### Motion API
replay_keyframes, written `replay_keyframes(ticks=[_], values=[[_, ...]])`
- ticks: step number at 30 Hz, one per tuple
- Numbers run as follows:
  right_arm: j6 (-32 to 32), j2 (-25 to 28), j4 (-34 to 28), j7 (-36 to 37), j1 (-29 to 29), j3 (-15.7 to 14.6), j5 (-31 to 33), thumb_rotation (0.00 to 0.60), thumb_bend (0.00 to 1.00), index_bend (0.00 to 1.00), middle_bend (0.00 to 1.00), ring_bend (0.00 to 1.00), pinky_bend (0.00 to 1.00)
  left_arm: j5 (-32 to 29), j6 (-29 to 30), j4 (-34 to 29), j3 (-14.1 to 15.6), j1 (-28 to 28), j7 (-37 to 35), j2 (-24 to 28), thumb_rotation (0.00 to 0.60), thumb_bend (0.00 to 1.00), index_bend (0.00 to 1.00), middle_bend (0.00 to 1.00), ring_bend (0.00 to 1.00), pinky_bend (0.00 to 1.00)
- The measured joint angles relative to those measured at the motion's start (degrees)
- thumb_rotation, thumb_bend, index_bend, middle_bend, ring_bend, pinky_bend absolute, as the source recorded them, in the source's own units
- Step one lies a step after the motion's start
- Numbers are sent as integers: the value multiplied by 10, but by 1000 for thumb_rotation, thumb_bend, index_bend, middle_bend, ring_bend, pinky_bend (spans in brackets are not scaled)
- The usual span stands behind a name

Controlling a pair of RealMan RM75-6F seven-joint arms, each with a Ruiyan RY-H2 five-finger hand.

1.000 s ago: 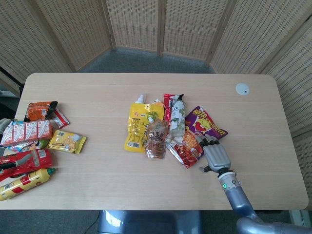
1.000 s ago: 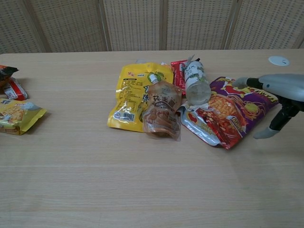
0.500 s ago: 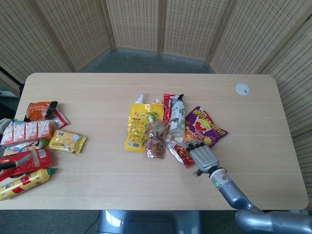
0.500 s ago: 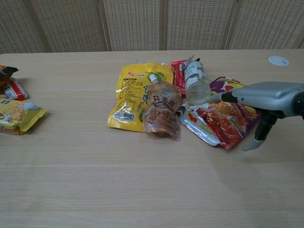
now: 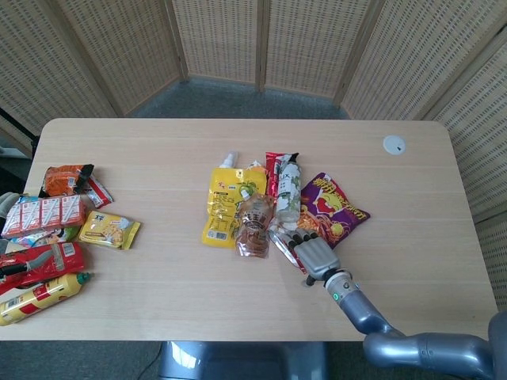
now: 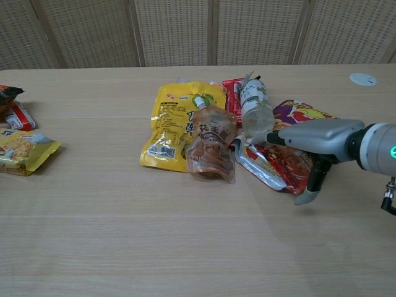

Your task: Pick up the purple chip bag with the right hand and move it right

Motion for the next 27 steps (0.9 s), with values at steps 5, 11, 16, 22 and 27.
replay_keyframes(ticks=[5,11,16,22,27], values=[[1,-19,31,2,6,-15,9,600,0,0,0,0,0,0,2,-1,0,1,-2,1,318,0,0,0,0,0],[23,9,33,1,-6,-37,20,600,0,0,0,0,0,3,2,-2,3,2,-3,2,321,0,0,0,0,0],[31,62,46,23,-25,-49,33,600,0,0,0,0,0,8,5,-6,4,3,-2,3,323,0,0,0,0,0],[28,117,74,75,-49,-48,59,600,0,0,0,0,0,10,5,-11,4,3,-1,3,319,0,0,0,0,0],[35,143,56,113,-58,-27,49,600,0,0,0,0,0,11,4,-11,4,2,-2,3,322,0,0,0,0,0]])
